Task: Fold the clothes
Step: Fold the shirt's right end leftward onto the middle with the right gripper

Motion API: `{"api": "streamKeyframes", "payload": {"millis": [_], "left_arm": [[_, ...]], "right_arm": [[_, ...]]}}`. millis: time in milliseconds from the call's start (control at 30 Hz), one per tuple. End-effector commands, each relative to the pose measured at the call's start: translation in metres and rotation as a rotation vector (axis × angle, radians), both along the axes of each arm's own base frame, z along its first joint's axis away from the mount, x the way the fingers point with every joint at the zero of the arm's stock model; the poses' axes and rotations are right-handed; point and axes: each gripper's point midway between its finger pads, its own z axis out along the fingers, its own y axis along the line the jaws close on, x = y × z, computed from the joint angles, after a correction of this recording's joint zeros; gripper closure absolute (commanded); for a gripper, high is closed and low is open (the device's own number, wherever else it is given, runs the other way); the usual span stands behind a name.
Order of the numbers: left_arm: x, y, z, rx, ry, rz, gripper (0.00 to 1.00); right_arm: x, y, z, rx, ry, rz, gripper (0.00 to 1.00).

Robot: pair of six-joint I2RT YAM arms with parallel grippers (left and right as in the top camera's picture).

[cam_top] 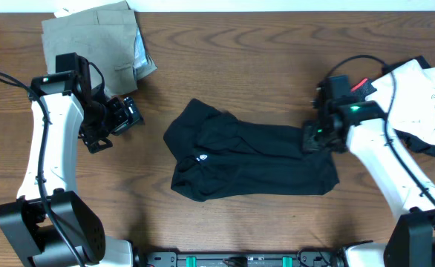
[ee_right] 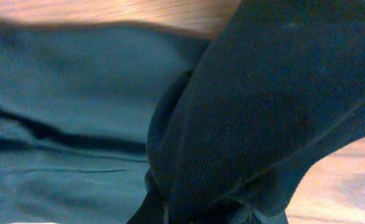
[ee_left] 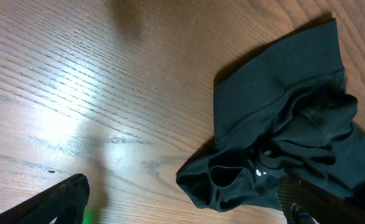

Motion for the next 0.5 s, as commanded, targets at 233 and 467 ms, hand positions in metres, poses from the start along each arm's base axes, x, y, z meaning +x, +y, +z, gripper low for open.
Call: {"api": "streamKeyframes", "payload": {"millis": [233,467], "left_arm": [[-0.001,0.001,0.000,0.004,0.005,0.007,0.02],[-0.001,0.001,0.000,0.004,0.005,0.007,0.02]], "right_arm": [[-0.004,0.058,0.007,0.041,-0.040,0.050,0.98],[-0.013,0.080,-0.006,0.070,0.007,0.087,0.89]]}}
